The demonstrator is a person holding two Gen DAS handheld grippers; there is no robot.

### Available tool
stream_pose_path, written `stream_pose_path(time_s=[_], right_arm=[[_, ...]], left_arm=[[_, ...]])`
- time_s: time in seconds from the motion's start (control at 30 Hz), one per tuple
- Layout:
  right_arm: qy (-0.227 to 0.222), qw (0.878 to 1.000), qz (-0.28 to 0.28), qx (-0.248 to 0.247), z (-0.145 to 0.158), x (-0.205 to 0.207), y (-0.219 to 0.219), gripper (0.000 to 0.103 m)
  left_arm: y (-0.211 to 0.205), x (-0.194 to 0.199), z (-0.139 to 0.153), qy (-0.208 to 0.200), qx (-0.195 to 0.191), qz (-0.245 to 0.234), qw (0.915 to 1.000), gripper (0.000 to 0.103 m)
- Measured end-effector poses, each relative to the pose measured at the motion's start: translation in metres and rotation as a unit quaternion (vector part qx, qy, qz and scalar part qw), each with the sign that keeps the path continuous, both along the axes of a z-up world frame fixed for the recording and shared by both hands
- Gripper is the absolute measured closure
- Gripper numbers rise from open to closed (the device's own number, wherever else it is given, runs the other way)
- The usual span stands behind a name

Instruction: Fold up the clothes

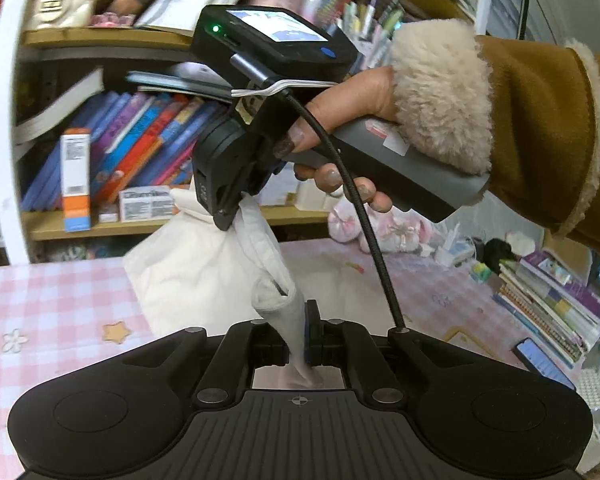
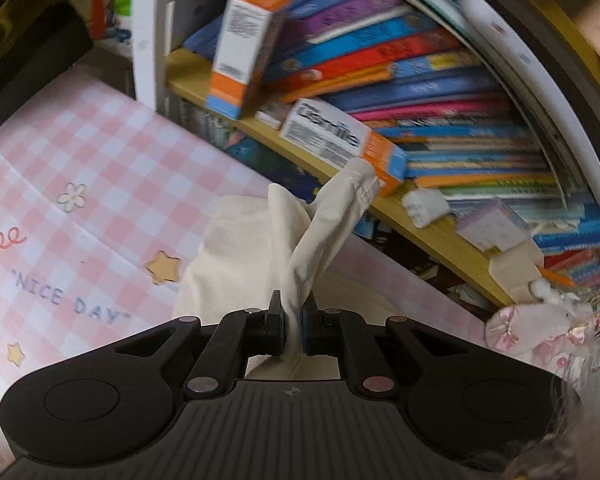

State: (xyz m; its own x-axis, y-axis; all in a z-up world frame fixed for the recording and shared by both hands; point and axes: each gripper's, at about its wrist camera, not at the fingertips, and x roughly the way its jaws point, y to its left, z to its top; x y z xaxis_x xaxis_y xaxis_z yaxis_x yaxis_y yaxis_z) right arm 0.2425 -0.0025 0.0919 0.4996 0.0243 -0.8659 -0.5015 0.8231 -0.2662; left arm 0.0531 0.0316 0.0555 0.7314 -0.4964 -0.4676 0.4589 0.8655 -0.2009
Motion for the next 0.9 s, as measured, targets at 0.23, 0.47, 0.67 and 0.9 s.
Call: stream_pose_path(time_s=[0.23, 0.47, 0.67, 0.9], right_arm=[[-0.007, 0.999, 0.008, 0.033, -0.010, 0.007, -0.067, 0.096], [0.002, 0.998, 0.010, 0.064, -0.027, 0.016, -0.131, 0.096], [0.024, 0.995, 0.004, 0.097, -0.054, 0.017, -0.177, 0.096], [0.037, 0.991, -0.035, 0.122, -0.087, 0.018, -0.216, 0.077]], left_arm=[[-0.065, 0.012, -0.004, 0.002, 0.037, 0.001, 0.9993, 0.098], [-0.123, 0.021, -0.018, 0.024, 0.068, 0.003, 0.9974, 0.098], [-0.163, 0.024, -0.036, 0.054, 0.107, -0.004, 0.9928, 0.097], [-0.198, 0.018, -0.050, 0.087, 0.123, -0.046, 0.9875, 0.079]])
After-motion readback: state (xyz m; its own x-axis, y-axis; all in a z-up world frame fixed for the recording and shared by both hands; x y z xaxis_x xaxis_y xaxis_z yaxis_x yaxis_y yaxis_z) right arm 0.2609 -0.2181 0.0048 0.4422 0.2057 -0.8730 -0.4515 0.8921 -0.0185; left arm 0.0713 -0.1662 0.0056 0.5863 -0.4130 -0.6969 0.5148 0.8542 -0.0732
